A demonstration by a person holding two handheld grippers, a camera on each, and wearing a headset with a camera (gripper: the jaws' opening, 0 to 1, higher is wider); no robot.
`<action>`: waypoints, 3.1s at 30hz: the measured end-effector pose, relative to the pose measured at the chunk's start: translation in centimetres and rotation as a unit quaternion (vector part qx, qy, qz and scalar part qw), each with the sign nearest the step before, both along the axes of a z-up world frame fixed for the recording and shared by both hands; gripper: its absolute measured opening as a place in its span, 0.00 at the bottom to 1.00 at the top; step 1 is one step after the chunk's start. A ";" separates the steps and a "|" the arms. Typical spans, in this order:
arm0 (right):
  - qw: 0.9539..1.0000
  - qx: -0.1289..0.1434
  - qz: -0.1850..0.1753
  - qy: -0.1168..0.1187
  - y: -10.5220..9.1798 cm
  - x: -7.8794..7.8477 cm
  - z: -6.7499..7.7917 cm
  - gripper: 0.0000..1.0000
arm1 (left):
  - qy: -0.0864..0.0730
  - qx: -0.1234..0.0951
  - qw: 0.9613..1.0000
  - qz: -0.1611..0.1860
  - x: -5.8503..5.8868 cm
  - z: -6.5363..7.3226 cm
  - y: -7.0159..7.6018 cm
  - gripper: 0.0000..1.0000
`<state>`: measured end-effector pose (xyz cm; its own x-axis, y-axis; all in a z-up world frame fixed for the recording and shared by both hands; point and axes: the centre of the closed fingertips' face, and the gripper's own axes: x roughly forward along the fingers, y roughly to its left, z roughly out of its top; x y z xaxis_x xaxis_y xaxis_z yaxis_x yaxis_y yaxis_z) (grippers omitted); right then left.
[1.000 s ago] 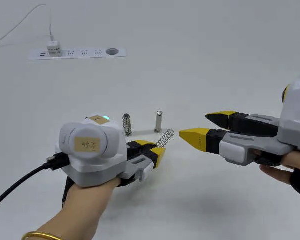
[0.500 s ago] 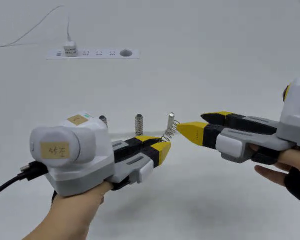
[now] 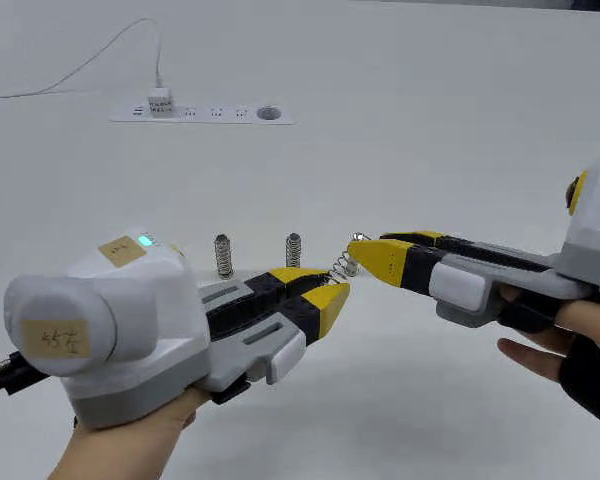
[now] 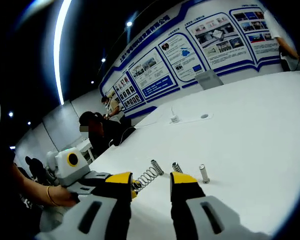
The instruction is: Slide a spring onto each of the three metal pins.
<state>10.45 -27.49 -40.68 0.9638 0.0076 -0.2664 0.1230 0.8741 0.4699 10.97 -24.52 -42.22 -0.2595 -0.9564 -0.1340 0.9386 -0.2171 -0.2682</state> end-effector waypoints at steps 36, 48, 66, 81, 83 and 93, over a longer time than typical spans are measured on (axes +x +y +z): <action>0.993 0.091 0.053 -0.060 3.5 1.7 2.3 0.11 | -0.054 -0.016 0.998 -0.014 -0.1 2.1 1.7 0.11; 0.997 0.018 0.072 -0.036 4.1 2.3 1.4 0.11 | -0.113 0.020 0.993 -0.011 0.3 1.1 2.2 0.12; 0.997 -0.056 0.044 -0.028 1.3 2.4 1.4 0.11 | -0.129 0.055 0.990 0.017 2.2 -0.5 3.0 0.27; 0.994 -0.106 0.002 -0.029 -2.6 2.8 1.4 0.12 | -0.139 0.081 0.986 0.052 4.7 -2.0 3.5 0.37; 0.994 -0.109 -0.003 -0.025 -3.1 2.9 1.2 0.12 | -0.137 0.084 0.985 0.057 5.0 -2.2 3.6 0.39; 0.990 -0.139 -0.014 -0.016 -4.8 3.5 0.3 0.12 | -0.137 0.102 0.983 0.072 5.7 -3.4 3.7 0.47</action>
<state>13.98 -32.29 -40.34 0.9705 -0.0886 -0.2243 0.1380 0.9667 0.2154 16.72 -20.79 -45.58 -0.0515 -0.9264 -0.3729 0.9987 -0.0455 -0.0248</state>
